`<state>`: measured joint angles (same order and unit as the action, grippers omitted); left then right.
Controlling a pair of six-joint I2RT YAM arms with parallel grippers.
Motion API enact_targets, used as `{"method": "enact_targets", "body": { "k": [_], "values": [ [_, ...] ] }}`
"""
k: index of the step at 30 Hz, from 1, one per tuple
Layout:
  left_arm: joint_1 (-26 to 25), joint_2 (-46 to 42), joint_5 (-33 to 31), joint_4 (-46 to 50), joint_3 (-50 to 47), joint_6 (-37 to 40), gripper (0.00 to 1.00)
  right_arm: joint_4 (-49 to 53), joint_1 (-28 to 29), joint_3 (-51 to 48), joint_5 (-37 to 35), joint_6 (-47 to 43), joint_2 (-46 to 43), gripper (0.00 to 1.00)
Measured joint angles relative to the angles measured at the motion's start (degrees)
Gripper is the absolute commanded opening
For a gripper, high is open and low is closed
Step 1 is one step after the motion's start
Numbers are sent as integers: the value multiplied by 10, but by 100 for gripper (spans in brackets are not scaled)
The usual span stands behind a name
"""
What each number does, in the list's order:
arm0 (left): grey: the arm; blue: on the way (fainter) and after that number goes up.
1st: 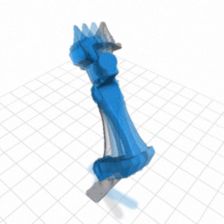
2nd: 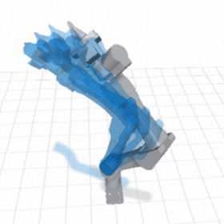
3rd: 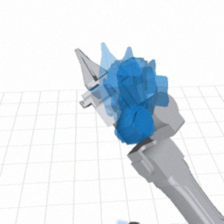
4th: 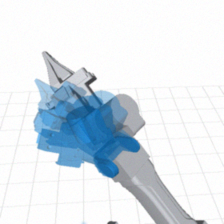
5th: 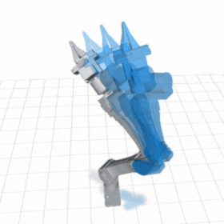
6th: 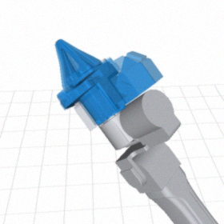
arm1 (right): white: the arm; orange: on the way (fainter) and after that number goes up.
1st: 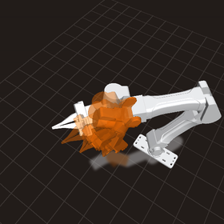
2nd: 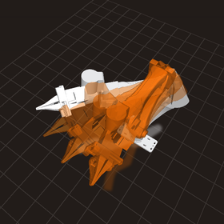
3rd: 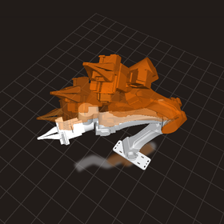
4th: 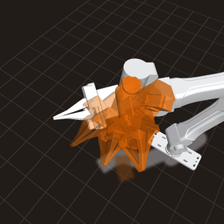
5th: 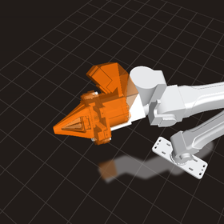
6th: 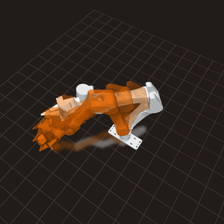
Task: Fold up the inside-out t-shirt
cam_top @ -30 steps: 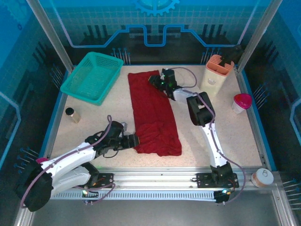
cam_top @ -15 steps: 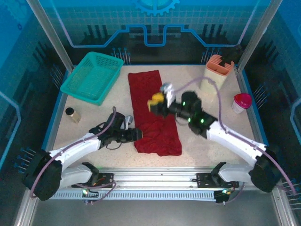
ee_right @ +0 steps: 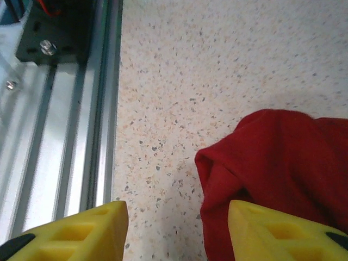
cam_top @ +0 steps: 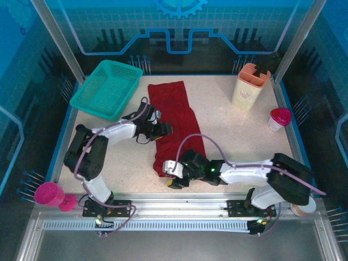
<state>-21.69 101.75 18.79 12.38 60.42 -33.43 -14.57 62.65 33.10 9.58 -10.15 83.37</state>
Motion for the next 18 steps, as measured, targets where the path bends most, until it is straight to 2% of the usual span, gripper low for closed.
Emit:
{"method": "enact_targets", "body": {
  "k": [4,5,8,12,18],
  "values": [
    [0,82,-23,0,55,6,61,-63,-11,3,2,3,95,45],
    [2,94,-23,5,71,5,61,-65,-32,7,19,0,116,44],
    [5,126,-45,4,117,4,61,-65,-111,44,67,-20,154,47],
    [21,148,-71,5,150,4,61,-73,-177,59,70,-54,158,51],
    [31,165,-101,22,182,4,61,-82,-177,35,27,-78,115,51]
  ]
}}
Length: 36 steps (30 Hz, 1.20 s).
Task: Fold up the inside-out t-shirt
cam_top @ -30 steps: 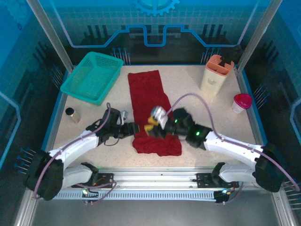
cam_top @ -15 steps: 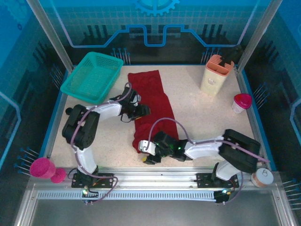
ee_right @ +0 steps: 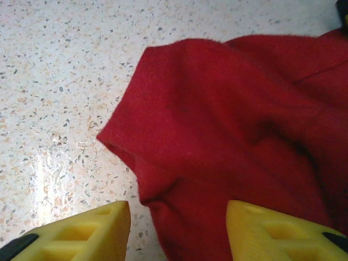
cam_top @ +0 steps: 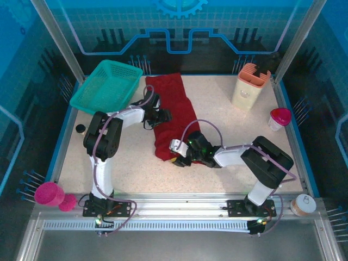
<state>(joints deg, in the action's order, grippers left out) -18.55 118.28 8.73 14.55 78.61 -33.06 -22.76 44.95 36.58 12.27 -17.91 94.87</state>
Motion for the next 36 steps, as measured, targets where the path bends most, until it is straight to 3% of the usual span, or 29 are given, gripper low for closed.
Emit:
{"method": "enact_targets", "body": {
  "k": [5,8,10,19,28,36],
  "values": [
    [1,1,0,-2,1,-15,61,-63,91,-37,-70,22,-29,52],
    [2,1,0,-3,0,-26,60,-122,162,-71,-115,57,-14,51],
    [2,1,2,-10,-5,-31,60,-150,179,-75,-140,76,8,50],
    [6,-7,10,-42,-26,-45,60,-247,181,-78,-215,126,59,50],
    [7,-7,14,-44,-28,-45,60,-287,174,-47,-219,125,132,24],
    [8,-7,16,-49,-31,-45,59,-307,174,-33,-276,115,147,42]
  ]
}}
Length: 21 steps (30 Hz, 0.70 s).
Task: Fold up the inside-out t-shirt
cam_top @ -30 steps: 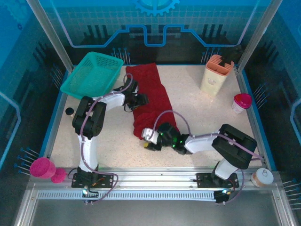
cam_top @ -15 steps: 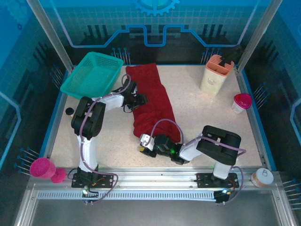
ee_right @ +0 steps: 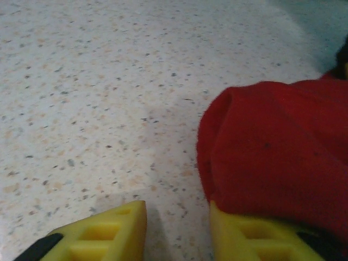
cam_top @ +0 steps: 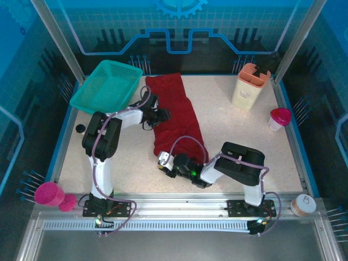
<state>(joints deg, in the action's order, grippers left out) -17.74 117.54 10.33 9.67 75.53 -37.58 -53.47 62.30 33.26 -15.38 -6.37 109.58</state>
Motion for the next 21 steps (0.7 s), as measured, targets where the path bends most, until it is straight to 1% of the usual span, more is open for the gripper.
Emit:
{"method": "enact_targets", "body": {
  "k": [3,6,9,11,14,16,19,21],
  "values": [
    [0,0,0,0,0,0,59,-45,0,-30,-23,-3,0,43],
    [0,-1,0,0,-1,0,59,-75,-1,-48,-36,-5,0,41],
    [0,-3,0,-8,-7,0,59,-96,-6,-50,-40,-5,9,33],
    [0,-4,0,-9,-7,0,59,-104,-8,-47,-40,-5,18,25],
    [0,-6,0,-12,-12,0,59,-109,-8,-36,-36,-8,28,16],
    [0,-7,0,-17,-15,0,59,-111,-6,-28,-36,-11,29,17],
    [0,-7,0,-17,-15,0,59,-118,-3,-21,-35,-16,29,27],
    [0,-8,0,-21,-18,-3,58,-124,0,-20,-37,-16,31,28]
  ]
}}
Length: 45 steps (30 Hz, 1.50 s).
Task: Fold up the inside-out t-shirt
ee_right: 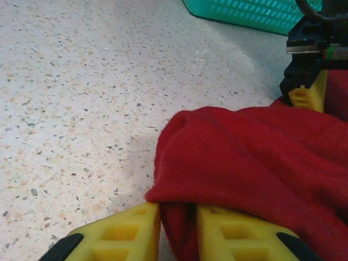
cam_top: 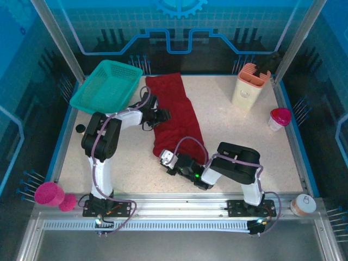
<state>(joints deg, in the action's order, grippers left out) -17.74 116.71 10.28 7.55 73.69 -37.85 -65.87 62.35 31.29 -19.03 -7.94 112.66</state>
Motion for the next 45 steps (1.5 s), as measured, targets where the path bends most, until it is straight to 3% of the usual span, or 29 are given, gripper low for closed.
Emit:
{"method": "enact_targets", "body": {
  "k": [5,9,14,20,27,30,33,34,38,45],
  "values": [
    [0,-3,0,-9,-7,-9,58,-9,9,5,-10,0,19,21],
    [0,-5,0,-16,-12,-12,58,-13,13,12,-29,-3,30,0],
    [0,-5,-2,-15,-11,-10,58,-23,30,-8,-45,-15,15,0],
    [0,5,-2,16,13,1,58,-19,57,-116,-14,-10,-109,0],
    [0,8,-3,23,18,7,58,56,80,-150,33,-11,-194,0],
    [0,10,-5,25,22,10,58,75,94,-171,74,-4,-194,6],
    [0,11,-7,25,23,19,58,105,96,-184,90,9,-195,30],
    [0,11,-7,25,23,20,58,120,96,-182,90,10,-195,33],
    [0,11,-6,22,21,19,58,160,97,-125,92,8,-194,41],
    [0,4,-6,-3,3,18,58,115,97,-7,88,-44,-108,50]
  ]
}}
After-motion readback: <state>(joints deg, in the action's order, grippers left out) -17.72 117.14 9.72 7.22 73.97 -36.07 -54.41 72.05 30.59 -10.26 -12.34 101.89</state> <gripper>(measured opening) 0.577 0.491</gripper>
